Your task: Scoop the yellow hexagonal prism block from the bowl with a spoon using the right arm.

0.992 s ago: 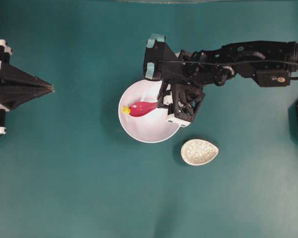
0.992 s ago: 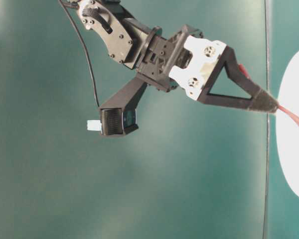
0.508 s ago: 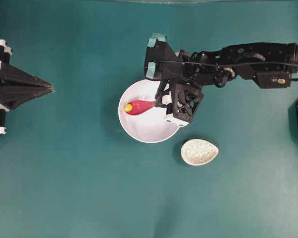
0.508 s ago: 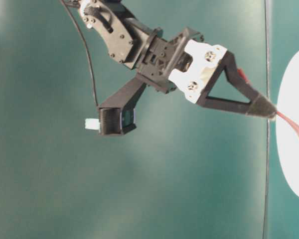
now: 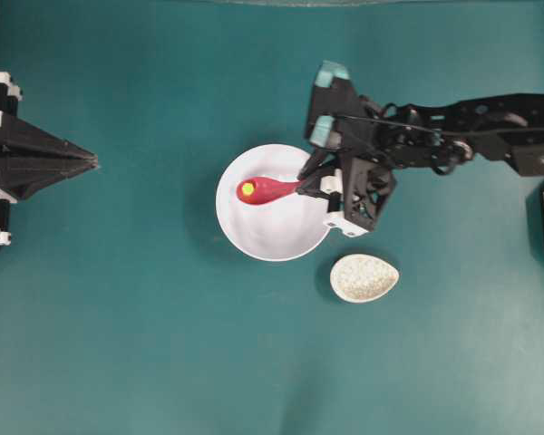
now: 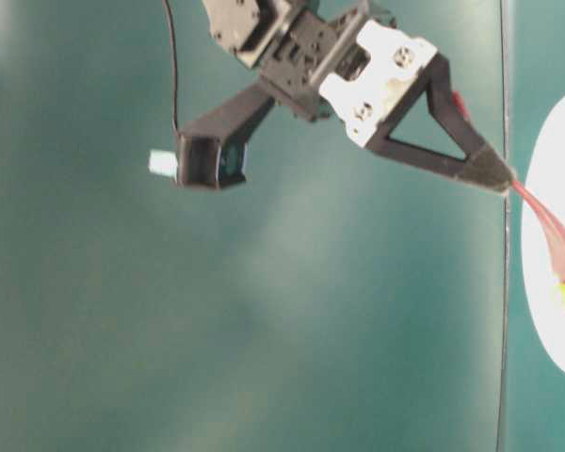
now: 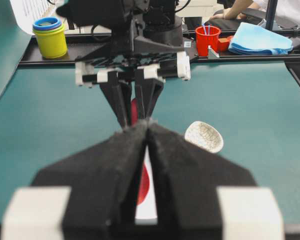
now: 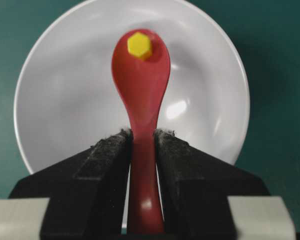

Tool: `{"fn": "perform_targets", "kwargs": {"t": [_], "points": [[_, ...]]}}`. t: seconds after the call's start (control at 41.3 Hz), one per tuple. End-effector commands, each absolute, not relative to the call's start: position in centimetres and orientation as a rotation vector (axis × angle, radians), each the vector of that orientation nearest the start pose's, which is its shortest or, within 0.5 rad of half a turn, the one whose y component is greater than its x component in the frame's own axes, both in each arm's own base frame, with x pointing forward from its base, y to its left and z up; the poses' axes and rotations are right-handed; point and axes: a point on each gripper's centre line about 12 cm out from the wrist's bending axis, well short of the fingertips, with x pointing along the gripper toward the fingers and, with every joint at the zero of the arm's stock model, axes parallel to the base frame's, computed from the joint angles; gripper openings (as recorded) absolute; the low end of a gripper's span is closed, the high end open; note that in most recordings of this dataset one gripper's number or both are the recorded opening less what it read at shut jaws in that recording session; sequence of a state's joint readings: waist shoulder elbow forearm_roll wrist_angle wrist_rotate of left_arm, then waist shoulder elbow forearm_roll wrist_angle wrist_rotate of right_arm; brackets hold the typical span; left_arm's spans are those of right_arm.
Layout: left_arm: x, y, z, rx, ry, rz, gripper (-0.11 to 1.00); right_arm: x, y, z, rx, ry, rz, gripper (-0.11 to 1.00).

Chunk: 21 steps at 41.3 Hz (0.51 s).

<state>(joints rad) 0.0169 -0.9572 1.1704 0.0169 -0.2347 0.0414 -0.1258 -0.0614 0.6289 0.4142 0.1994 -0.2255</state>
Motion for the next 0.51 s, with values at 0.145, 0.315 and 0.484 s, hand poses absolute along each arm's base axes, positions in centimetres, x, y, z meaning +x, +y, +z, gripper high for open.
{"fn": "perform_targets", "kwargs": {"t": [0.145,0.315,0.484], "points": [[20.3,0.3,29.9,0.061,-0.049,0.016,0.08,36.7,-3.0,20.6,0.241,0.595,-0.131,0.24],[20.3,0.3,29.9,0.061,-0.05,0.016,0.08,35.7,-2.7,20.3,0.243,0.531,-0.153,0.24],[20.3,0.3,29.9,0.061,-0.05,0.016,0.08,35.0,-2.5,20.1,0.247,0.481,-0.17,0.24]]}}
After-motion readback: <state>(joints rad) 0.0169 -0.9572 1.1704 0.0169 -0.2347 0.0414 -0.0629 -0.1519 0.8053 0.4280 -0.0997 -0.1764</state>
